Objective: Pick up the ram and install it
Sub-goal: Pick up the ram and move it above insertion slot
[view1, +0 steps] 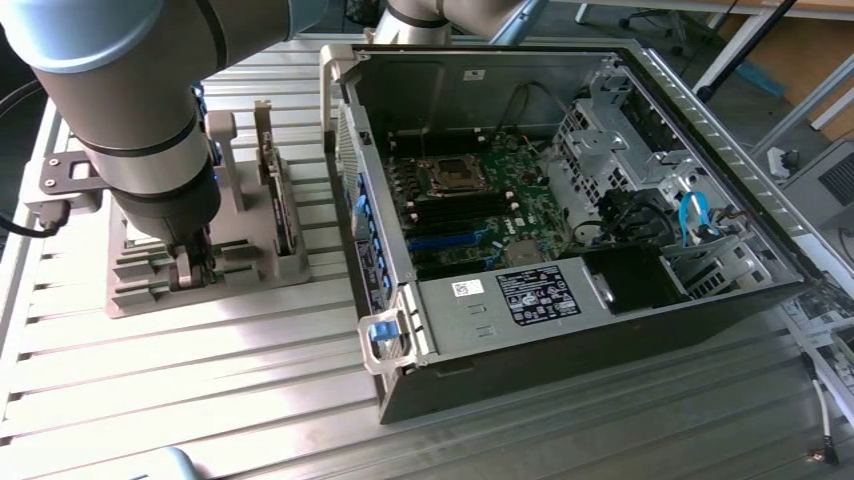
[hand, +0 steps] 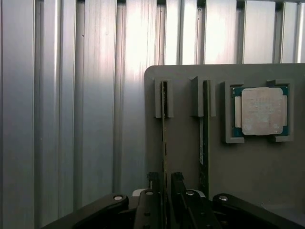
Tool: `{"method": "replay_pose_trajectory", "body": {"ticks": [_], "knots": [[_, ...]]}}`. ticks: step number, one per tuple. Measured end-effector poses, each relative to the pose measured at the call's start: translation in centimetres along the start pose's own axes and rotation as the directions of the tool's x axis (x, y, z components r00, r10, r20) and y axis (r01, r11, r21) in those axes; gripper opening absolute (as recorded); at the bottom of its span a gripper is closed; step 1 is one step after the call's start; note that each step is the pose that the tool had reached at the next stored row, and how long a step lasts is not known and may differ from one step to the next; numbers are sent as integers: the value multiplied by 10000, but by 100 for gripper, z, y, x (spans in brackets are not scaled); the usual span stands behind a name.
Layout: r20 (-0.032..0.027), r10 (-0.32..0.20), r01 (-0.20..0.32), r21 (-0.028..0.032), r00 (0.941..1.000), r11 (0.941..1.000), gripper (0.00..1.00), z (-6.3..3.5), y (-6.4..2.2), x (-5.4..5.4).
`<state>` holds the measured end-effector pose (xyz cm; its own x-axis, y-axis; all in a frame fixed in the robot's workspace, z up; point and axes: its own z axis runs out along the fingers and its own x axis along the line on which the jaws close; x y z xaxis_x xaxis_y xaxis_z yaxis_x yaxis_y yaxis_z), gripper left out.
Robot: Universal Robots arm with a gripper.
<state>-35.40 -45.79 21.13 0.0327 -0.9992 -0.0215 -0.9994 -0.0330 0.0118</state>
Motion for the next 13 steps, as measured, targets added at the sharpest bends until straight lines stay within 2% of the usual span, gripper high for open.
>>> {"method": "replay_pose_trajectory", "body": {"ticks": [13], "knots": [[-2, -1, 1, -2, 10000, 10000, 24, 6, 0, -11]]}}
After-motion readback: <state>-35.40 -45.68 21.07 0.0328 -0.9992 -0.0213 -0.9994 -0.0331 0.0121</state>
